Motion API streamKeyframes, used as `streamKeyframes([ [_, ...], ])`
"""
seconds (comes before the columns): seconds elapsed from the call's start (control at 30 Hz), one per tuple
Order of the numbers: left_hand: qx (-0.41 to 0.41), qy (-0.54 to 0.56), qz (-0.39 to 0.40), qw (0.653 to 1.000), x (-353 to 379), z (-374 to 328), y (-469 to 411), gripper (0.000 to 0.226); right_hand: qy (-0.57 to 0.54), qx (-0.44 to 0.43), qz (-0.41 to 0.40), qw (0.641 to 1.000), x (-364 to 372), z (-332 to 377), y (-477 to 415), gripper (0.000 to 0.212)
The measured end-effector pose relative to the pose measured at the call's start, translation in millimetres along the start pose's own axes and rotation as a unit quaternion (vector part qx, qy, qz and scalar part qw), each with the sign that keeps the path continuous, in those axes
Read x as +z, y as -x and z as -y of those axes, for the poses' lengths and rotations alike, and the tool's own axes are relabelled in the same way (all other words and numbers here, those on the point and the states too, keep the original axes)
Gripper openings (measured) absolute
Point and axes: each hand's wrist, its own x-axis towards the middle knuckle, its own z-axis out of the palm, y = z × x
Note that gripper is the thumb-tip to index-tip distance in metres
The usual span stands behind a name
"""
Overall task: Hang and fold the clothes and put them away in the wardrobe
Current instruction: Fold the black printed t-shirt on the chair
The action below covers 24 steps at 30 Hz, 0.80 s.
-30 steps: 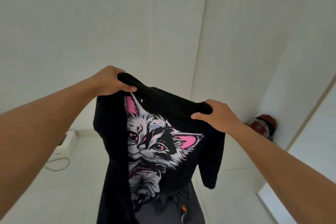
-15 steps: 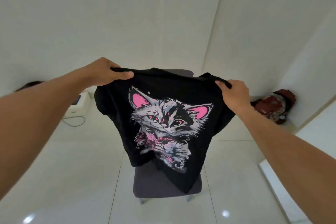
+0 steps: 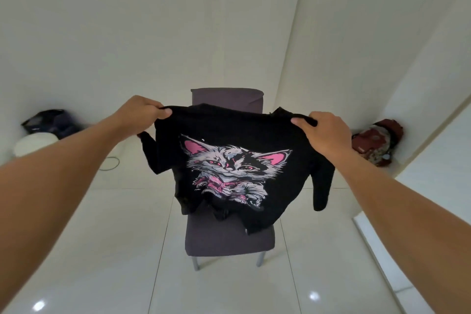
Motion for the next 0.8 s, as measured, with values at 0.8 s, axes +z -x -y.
streamKeyframes([
  [0.8,-0.06,-0.08,0.051,0.994,35.3,52.2,-28.8,0.019,0.121,-0.003,0.046,0.992,27.8,-4.8,10.8,0.078],
])
